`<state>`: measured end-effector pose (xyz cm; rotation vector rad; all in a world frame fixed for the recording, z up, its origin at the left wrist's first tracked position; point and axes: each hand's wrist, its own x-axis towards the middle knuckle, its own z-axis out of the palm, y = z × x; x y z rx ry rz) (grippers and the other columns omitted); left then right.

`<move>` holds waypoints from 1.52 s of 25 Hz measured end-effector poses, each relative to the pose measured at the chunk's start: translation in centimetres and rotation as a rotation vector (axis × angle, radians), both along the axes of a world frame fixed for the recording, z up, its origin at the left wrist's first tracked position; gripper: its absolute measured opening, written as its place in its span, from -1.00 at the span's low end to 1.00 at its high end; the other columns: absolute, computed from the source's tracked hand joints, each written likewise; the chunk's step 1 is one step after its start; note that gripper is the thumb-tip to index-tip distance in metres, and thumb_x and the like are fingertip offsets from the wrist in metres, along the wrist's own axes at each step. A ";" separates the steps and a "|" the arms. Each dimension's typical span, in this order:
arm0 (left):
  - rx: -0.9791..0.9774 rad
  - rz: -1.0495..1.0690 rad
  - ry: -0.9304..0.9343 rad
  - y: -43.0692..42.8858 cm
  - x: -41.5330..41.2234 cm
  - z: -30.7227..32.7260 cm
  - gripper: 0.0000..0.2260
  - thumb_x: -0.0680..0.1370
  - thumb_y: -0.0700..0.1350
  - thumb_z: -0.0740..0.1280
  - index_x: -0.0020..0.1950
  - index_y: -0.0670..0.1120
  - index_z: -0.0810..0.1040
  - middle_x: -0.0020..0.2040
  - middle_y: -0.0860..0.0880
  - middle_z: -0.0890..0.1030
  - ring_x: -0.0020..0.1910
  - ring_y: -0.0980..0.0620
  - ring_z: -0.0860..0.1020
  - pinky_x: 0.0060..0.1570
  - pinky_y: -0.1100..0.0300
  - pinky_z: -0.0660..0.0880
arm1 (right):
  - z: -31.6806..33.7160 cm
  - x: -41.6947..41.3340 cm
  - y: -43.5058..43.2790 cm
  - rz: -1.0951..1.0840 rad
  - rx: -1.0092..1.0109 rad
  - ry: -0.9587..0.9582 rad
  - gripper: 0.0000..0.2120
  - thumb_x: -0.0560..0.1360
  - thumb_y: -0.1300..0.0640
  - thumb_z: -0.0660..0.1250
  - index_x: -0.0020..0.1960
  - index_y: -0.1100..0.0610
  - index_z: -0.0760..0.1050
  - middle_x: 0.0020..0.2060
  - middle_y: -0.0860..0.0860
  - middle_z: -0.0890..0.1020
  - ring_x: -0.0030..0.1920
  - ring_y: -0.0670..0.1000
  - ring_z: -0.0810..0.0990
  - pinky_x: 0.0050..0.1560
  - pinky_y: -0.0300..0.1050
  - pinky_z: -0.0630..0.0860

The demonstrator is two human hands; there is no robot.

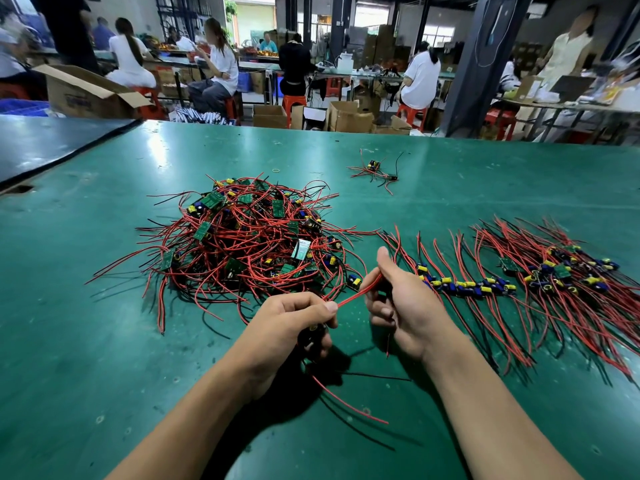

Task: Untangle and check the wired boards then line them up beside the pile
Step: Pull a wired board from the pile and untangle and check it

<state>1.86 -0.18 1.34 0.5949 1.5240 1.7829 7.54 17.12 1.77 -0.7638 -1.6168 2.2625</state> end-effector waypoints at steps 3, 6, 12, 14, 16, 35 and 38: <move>-0.023 0.000 0.044 -0.2 -0.1 0.0 -0.83 0.41 -0.03 0.43 -0.35 -0.07 0.61 -0.44 -0.13 0.52 -0.46 -0.03 0.44 -0.33 0.15 0.35 | 0.1 0.3 0.3 0.072 -0.076 -0.010 -0.44 0.62 -0.18 0.21 -0.41 0.12 0.56 -0.48 0.02 0.39 -0.60 -0.12 0.22 -0.64 -0.30 0.15; 0.001 0.070 -0.006 -0.1 -0.5 -0.3 -0.82 0.45 -0.09 0.42 -0.35 -0.09 0.62 -0.43 -0.10 0.51 -0.47 0.01 0.44 -0.35 0.19 0.37 | -0.1 0.0 -0.3 0.097 -0.010 0.080 -0.54 0.55 -0.18 0.28 -0.29 0.13 0.69 -0.45 -0.06 0.49 -0.54 -0.13 0.29 -0.59 -0.31 0.23; 0.037 0.098 -0.072 0.3 -0.5 -0.6 -0.81 0.50 -0.16 0.39 -0.30 -0.11 0.67 -0.46 -0.11 0.53 -0.52 0.04 0.47 -0.49 0.27 0.45 | -1.1 0.0 -2.5 0.382 0.153 0.080 -0.67 0.43 -0.16 0.45 0.01 0.07 0.72 -0.28 0.00 0.67 -0.33 0.00 0.58 -0.27 -0.14 0.41; 0.034 0.105 -0.067 0.3 -0.6 -0.7 -0.80 0.52 -0.19 0.37 -0.29 -0.12 0.68 -0.45 -0.10 0.55 -0.53 0.05 0.47 -0.50 0.27 0.46 | -1.0 0.2 -2.6 0.383 0.158 0.085 -0.70 0.46 -0.13 0.44 0.01 0.08 0.72 -0.29 0.00 0.68 -0.32 -0.03 0.61 -0.28 -0.18 0.39; 0.038 0.097 -0.071 0.3 -0.6 -0.7 -0.83 0.49 -0.18 0.39 -0.29 -0.13 0.68 -0.41 -0.08 0.58 -0.53 0.05 0.47 -0.50 0.27 0.45 | -0.7 0.2 -2.4 0.339 0.187 0.061 -0.69 0.46 -0.13 0.42 -0.02 0.09 0.73 -0.38 -0.03 0.65 -0.43 -0.10 0.58 -0.45 -0.30 0.38; -0.005 -0.027 -0.059 -0.1 -0.5 -0.5 -0.83 0.38 -0.05 0.46 -0.27 -0.16 0.64 -0.45 -0.15 0.51 -0.51 0.01 0.45 -0.44 0.26 0.46 | 0.8 0.2 -0.2 -0.012 -0.307 0.129 -0.60 0.46 -0.16 0.35 -0.38 0.10 0.66 -0.40 -0.04 0.46 -0.57 -0.15 0.27 -0.62 -0.32 0.19; 0.001 -0.023 -0.059 -0.1 -0.5 -0.4 -0.83 0.39 -0.07 0.45 -0.26 -0.18 0.64 -0.44 -0.15 0.51 -0.50 0.02 0.45 -0.43 0.26 0.46 | 1.1 0.6 0.4 0.063 -0.469 0.152 -0.63 0.51 -0.07 0.32 -0.34 0.13 0.64 -0.33 -0.03 0.43 -0.55 -0.13 0.27 -0.62 -0.32 0.19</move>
